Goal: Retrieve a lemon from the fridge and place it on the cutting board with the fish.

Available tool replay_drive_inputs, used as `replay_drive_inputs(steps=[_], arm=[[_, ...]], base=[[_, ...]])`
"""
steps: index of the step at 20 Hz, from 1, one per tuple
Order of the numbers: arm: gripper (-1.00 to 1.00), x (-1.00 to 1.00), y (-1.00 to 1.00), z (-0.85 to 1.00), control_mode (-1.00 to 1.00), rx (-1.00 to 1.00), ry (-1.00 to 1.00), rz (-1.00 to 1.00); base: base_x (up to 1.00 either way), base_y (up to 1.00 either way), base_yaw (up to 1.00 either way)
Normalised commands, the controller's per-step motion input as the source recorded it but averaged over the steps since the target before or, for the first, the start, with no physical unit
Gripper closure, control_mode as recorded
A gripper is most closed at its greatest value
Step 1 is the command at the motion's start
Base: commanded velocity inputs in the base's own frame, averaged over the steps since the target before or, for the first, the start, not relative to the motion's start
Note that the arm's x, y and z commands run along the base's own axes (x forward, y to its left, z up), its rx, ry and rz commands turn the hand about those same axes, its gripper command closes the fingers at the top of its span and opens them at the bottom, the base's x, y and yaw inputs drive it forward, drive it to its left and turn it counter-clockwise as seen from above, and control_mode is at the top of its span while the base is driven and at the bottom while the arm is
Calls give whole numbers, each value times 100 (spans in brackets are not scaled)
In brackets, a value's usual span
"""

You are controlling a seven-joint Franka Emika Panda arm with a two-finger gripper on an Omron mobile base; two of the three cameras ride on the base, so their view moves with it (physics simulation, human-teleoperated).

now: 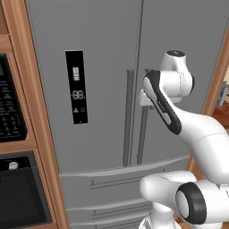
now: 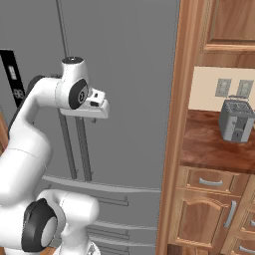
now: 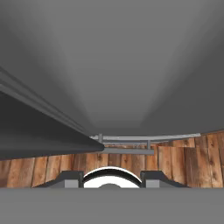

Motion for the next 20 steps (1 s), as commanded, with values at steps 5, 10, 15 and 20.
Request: replay_drive_inputs(steps=[5, 10, 15, 20], arm=[[-100, -20, 0, 0, -100, 0, 0, 0], [-100, -41, 0, 0, -100, 0, 0, 0], [-100, -14, 12, -2, -100, 0, 0, 0], [-100, 0, 28, -10, -100, 0, -7, 0]], base=[[0, 0, 0], [0, 0, 0], [0, 0, 0], [0, 0, 0]])
